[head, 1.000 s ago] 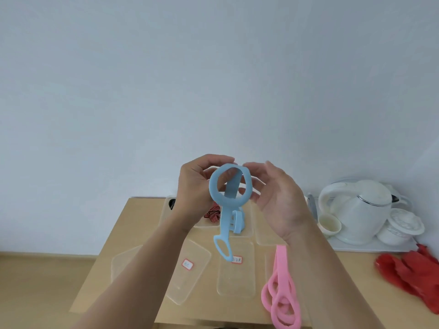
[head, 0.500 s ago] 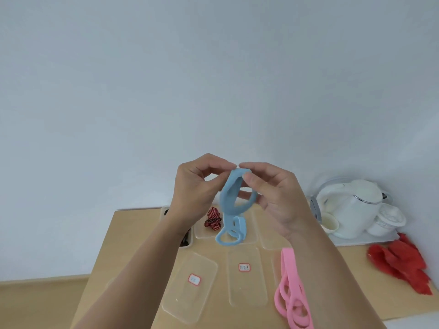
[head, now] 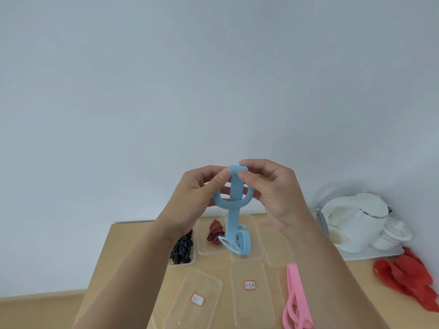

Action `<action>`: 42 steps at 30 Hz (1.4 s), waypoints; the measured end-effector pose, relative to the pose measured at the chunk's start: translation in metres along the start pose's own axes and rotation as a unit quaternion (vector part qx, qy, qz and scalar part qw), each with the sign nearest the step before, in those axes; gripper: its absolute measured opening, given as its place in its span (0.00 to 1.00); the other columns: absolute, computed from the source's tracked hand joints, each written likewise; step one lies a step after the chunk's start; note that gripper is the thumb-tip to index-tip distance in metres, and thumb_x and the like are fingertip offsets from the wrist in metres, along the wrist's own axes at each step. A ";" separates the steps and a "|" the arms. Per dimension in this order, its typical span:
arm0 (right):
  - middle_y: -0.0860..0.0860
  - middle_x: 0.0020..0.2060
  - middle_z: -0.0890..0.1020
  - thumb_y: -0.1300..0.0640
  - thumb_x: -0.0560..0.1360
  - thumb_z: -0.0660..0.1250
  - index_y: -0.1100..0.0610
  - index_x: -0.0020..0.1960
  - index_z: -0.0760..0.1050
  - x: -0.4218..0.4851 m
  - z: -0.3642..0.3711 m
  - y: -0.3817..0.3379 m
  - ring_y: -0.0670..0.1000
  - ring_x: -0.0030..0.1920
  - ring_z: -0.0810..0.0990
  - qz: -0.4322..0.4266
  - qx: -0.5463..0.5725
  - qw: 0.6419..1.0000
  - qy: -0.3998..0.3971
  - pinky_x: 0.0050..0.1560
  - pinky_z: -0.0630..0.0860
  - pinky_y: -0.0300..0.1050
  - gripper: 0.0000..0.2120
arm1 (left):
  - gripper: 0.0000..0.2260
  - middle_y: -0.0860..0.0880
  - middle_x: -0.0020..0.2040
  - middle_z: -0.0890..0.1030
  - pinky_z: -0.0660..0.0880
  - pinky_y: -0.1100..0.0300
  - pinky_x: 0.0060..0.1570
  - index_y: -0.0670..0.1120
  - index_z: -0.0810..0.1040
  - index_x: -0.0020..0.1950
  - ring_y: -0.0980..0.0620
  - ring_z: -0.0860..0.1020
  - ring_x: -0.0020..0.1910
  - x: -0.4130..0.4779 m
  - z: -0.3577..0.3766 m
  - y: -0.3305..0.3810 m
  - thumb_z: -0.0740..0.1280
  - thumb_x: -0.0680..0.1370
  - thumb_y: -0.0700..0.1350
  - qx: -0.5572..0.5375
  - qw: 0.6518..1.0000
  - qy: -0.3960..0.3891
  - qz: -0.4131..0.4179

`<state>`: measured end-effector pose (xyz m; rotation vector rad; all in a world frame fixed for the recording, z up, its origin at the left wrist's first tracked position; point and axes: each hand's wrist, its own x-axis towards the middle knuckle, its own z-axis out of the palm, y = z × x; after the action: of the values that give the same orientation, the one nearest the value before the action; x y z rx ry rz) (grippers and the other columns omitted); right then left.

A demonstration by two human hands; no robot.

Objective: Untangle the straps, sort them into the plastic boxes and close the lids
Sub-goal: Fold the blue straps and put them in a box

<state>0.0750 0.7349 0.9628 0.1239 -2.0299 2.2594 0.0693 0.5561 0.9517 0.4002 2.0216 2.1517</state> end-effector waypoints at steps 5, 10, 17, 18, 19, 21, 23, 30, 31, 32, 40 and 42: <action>0.55 0.45 0.87 0.66 0.75 0.73 0.53 0.48 0.86 0.010 0.001 0.001 0.57 0.48 0.85 -0.005 -0.001 1.000 0.001 0.56 0.82 0.61 0.09 | 0.09 0.43 0.50 0.86 0.83 0.49 0.50 0.40 0.82 0.57 0.46 0.86 0.47 0.015 -0.001 0.001 0.67 0.82 0.43 0.018 0.999 0.030 0.016; 0.55 0.45 0.87 0.67 0.75 0.72 0.56 0.52 0.84 0.016 0.004 0.007 0.58 0.48 0.86 0.002 0.016 1.000 0.019 0.57 0.81 0.63 0.09 | 0.07 0.40 0.50 0.85 0.83 0.47 0.48 0.38 0.80 0.55 0.45 0.86 0.46 0.024 -0.004 0.004 0.67 0.82 0.42 0.027 0.999 0.024 0.022; 0.56 0.44 0.87 0.69 0.75 0.71 0.59 0.49 0.83 0.021 0.003 0.011 0.58 0.45 0.87 0.000 0.003 1.000 0.019 0.50 0.84 0.53 0.07 | 0.06 0.41 0.52 0.85 0.80 0.38 0.52 0.40 0.81 0.55 0.40 0.85 0.50 0.032 -0.008 -0.006 0.67 0.82 0.41 0.040 0.999 0.031 0.011; 0.57 0.43 0.87 0.69 0.75 0.71 0.59 0.49 0.83 0.021 0.003 0.012 0.58 0.45 0.87 -0.005 0.000 1.000 0.019 0.50 0.84 0.53 0.07 | 0.06 0.42 0.51 0.85 0.80 0.41 0.51 0.39 0.80 0.56 0.42 0.85 0.49 0.032 -0.008 -0.007 0.67 0.82 0.41 0.036 0.999 0.025 0.009; 0.57 0.43 0.87 0.69 0.75 0.71 0.59 0.49 0.83 0.022 0.002 0.013 0.58 0.45 0.87 -0.007 -0.001 1.000 0.019 0.51 0.84 0.53 0.07 | 0.07 0.43 0.51 0.85 0.80 0.43 0.52 0.39 0.80 0.56 0.44 0.86 0.49 0.032 -0.007 -0.008 0.66 0.82 0.41 0.029 0.999 0.018 0.007; 0.57 0.43 0.87 0.69 0.75 0.72 0.59 0.48 0.83 0.024 0.001 0.014 0.59 0.45 0.87 -0.011 -0.002 1.000 0.017 0.51 0.84 0.53 0.07 | 0.10 0.45 0.52 0.86 0.80 0.48 0.54 0.40 0.81 0.58 0.46 0.85 0.51 0.030 -0.008 -0.011 0.67 0.81 0.44 0.016 1.000 -0.004 -0.003; 0.57 0.42 0.87 0.69 0.75 0.72 0.59 0.48 0.84 0.026 -0.001 0.014 0.58 0.44 0.86 -0.016 -0.011 1.000 0.012 0.50 0.84 0.52 0.07 | 0.12 0.46 0.53 0.86 0.80 0.54 0.58 0.43 0.82 0.59 0.47 0.85 0.54 0.027 -0.010 -0.015 0.69 0.79 0.47 0.037 0.998 -0.037 -0.015; 0.54 0.41 0.87 0.70 0.74 0.72 0.60 0.48 0.84 0.033 -0.012 0.012 0.53 0.43 0.85 -0.021 -0.012 1.000 -0.001 0.46 0.82 0.45 0.07 | 0.07 0.46 0.52 0.87 0.80 0.51 0.60 0.41 0.84 0.56 0.47 0.85 0.54 0.019 -0.009 -0.047 0.69 0.81 0.41 0.093 0.991 -0.069 -0.073; 0.55 0.41 0.87 0.70 0.74 0.72 0.60 0.48 0.84 0.034 -0.014 0.013 0.53 0.43 0.85 -0.023 -0.016 1.000 -0.002 0.48 0.83 0.46 0.07 | 0.08 0.46 0.51 0.88 0.80 0.51 0.59 0.41 0.84 0.56 0.47 0.85 0.54 0.019 -0.008 -0.049 0.68 0.82 0.42 0.091 0.990 -0.067 -0.081; 0.55 0.42 0.87 0.70 0.74 0.72 0.59 0.48 0.84 0.034 -0.015 0.014 0.54 0.44 0.85 -0.025 -0.021 0.999 -0.003 0.49 0.83 0.48 0.08 | 0.09 0.46 0.51 0.88 0.81 0.51 0.59 0.40 0.85 0.55 0.47 0.86 0.53 0.018 -0.006 -0.051 0.68 0.82 0.43 0.086 0.990 -0.066 -0.090; 0.49 0.41 0.87 0.70 0.73 0.74 0.53 0.45 0.85 0.029 -0.022 0.013 0.49 0.45 0.84 -0.065 -0.083 0.994 -0.028 0.51 0.79 0.42 0.11 | 0.25 0.43 0.48 0.87 0.80 0.49 0.53 0.38 0.85 0.51 0.46 0.85 0.46 0.019 0.014 -0.070 0.63 0.80 0.60 0.044 0.982 -0.036 -0.180; 0.47 0.42 0.87 0.68 0.73 0.74 0.50 0.44 0.85 0.026 -0.025 0.013 0.48 0.46 0.84 -0.087 -0.135 0.986 -0.043 0.53 0.79 0.43 0.12 | 0.26 0.42 0.49 0.87 0.80 0.49 0.50 0.37 0.84 0.52 0.45 0.85 0.45 0.021 0.016 -0.070 0.60 0.82 0.59 0.029 0.978 -0.040 -0.204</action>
<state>0.0473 0.7587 0.9509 0.3669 -2.2470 1.8894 0.0498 0.5824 0.8847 0.0643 1.9242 1.8035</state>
